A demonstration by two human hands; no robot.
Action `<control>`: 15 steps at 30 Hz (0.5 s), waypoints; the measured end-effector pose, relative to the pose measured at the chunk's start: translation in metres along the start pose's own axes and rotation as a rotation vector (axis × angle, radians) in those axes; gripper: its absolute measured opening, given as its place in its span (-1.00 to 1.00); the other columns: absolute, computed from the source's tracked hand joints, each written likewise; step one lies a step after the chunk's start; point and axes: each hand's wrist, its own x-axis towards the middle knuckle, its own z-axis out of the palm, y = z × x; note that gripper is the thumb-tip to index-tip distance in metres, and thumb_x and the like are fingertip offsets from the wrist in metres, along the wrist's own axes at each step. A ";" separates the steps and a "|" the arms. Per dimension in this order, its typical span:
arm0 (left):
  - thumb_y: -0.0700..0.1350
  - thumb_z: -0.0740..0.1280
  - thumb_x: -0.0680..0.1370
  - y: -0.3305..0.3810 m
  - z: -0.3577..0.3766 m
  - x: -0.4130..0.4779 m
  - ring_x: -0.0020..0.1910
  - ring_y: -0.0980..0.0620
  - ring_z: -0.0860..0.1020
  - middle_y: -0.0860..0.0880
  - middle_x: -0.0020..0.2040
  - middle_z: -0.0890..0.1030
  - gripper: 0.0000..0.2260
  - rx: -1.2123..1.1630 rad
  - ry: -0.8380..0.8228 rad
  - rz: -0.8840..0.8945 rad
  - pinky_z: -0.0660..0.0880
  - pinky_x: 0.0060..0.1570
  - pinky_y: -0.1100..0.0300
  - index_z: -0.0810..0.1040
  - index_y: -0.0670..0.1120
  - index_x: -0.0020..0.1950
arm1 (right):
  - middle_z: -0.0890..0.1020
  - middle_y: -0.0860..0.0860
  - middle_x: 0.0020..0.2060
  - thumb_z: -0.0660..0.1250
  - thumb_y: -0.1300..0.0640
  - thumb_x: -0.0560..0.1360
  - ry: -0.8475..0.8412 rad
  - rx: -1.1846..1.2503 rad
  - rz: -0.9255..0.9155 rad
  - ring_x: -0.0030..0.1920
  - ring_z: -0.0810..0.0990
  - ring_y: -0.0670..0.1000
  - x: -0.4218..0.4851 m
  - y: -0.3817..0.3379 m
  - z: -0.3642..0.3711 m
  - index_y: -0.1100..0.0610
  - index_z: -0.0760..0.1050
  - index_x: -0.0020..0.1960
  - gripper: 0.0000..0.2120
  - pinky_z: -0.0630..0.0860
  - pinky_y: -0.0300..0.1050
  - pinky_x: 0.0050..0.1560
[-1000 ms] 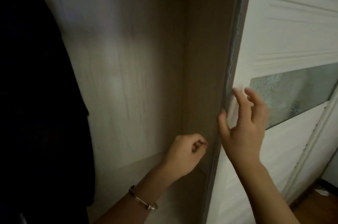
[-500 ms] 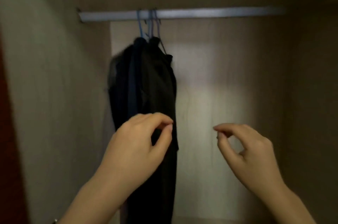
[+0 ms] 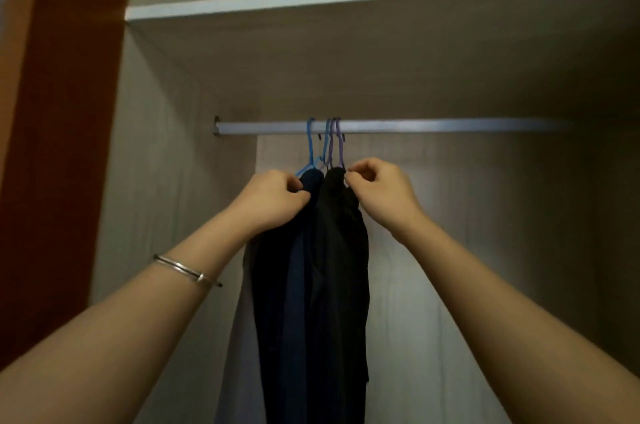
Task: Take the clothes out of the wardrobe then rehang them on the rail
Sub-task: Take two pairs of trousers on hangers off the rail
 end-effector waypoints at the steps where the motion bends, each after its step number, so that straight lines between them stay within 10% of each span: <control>1: -0.01 0.25 0.53 0.001 0.000 0.004 0.22 -0.09 0.47 -0.11 0.17 0.59 -0.74 0.042 -0.014 -0.011 0.38 0.10 0.18 0.57 -0.09 0.14 | 0.61 0.05 -0.02 0.26 0.08 0.51 -0.022 0.011 0.051 0.08 0.57 0.05 0.008 -0.002 0.003 0.17 0.53 0.15 -0.74 0.50 -0.02 0.17; 6: 0.05 0.22 0.51 0.009 -0.001 0.029 0.23 -0.20 0.42 -0.17 0.12 0.57 -0.67 0.293 -0.066 -0.016 0.41 0.14 0.08 0.54 -0.15 0.12 | 0.59 0.06 -0.17 0.28 0.10 0.48 -0.163 0.090 0.226 -0.10 0.55 0.05 0.033 -0.008 0.019 0.10 0.50 -0.24 -0.85 0.45 -0.11 -0.18; 10: -0.07 0.23 0.53 0.022 -0.005 0.045 0.11 -0.17 0.54 -0.21 0.14 0.57 -0.71 0.277 -0.152 -0.014 0.44 -0.07 0.15 0.51 -0.21 0.14 | 0.60 0.13 -0.07 0.25 0.25 0.49 -0.229 0.194 0.326 -0.11 0.56 0.06 0.047 -0.014 0.028 0.23 0.53 0.05 -0.83 0.48 -0.17 -0.23; 15: -0.03 0.13 0.58 0.035 0.002 0.068 0.20 -0.19 0.49 -0.22 0.23 0.51 -0.64 0.312 -0.211 0.007 0.44 0.13 0.09 0.45 -0.23 0.24 | 0.43 0.03 -0.40 0.21 0.28 0.47 -0.226 0.219 0.450 -0.42 0.37 -0.04 0.060 -0.014 0.026 0.14 0.40 -0.33 -0.79 0.31 -0.23 -0.41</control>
